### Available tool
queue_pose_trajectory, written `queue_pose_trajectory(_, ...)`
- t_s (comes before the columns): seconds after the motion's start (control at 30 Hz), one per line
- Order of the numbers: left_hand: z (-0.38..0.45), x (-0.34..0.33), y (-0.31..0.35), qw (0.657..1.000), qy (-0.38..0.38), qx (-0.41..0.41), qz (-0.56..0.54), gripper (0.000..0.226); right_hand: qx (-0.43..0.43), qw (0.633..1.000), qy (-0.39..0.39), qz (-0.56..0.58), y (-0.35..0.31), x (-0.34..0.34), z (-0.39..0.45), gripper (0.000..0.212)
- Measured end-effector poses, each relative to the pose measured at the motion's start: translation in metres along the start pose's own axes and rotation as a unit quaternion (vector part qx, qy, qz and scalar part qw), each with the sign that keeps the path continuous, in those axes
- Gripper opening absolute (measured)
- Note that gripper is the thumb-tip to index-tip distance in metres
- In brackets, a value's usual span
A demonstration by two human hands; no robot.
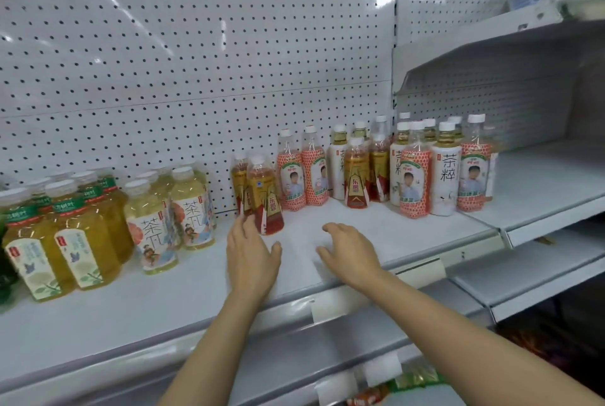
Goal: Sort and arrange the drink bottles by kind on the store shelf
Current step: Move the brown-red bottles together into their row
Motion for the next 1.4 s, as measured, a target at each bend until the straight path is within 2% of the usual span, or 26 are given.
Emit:
queue_pose_trajectory(0.2,0.003,-0.02,0.015,0.994,-0.072,0.07,-0.049,0.07,-0.014,1.0,0.012,-0.019,0.041,0.014,-0.004,0.047)
queue_pose_trajectory(0.33,0.034,-0.024,0.013,0.99,-0.044,0.106,-0.077,0.077,-0.013,0.999,0.043,-0.021,0.051,0.025,0.008,0.049)
queue_pose_trajectory(0.53,0.086,-0.033,0.01,0.978,0.02,0.172,-0.117,0.115,-0.031,0.997,0.074,-0.016,0.064,0.036,0.03,0.046)
queue_pose_trajectory(0.63,0.105,-0.045,0.004,0.979,0.035,0.179,-0.095,0.127,-0.04,0.994,0.099,-0.014,0.075,0.042,0.037,0.043)
queue_pose_trajectory(0.8,0.118,-0.06,-0.016,0.986,0.044,0.141,-0.071,0.116,-0.081,0.99,0.114,-0.016,0.096,0.049,0.04,0.046)
queue_pose_trajectory(0.9,0.12,-0.061,-0.016,0.986,0.039,0.148,-0.065,0.114,-0.095,0.988,0.119,-0.023,0.112,0.055,0.04,0.044)
queue_pose_trajectory(1.0,0.122,-0.053,0.0,0.987,0.119,0.107,-0.019,0.107,-0.1,0.987,0.124,-0.038,0.126,0.064,0.041,0.04)
queue_pose_trajectory(1.07,0.125,-0.048,0.026,0.98,0.199,0.029,-0.01,0.094,-0.098,0.986,0.13,-0.046,0.136,0.071,0.043,0.038)
queue_pose_trajectory(1.13,0.13,-0.053,0.063,0.972,0.229,-0.048,-0.021,0.081,-0.092,0.985,0.135,-0.05,0.144,0.076,0.046,0.036)
queue_pose_trajectory(1.2,0.138,-0.069,0.104,0.977,0.189,-0.086,-0.042,0.075,-0.083,0.986,0.135,-0.052,0.15,0.082,0.049,0.036)
queue_pose_trajectory(1.27,0.146,-0.097,0.137,0.987,0.103,-0.08,-0.092,0.076,-0.072,0.987,0.137,-0.052,0.156,0.085,0.053,0.035)
queue_pose_trajectory(1.33,0.157,-0.131,0.157,0.99,-0.004,-0.021,-0.138,0.09,-0.061,0.987,0.138,-0.055,0.162,0.087,0.058,0.032)
queue_pose_trajectory(1.4,0.165,-0.161,0.167,0.982,-0.075,0.041,-0.169,0.102,-0.055,0.988,0.135,-0.054,0.166,0.087,0.062,0.031)
Point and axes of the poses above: each hand's wrist, its own z-axis towards the middle knuckle, its own x-axis out of the back of the hand, y = z × x, the point moved 3 cm from there along z, towards the middle knuckle, and after that the axes turned 7 degrees about -x, right-handed, at the moved point
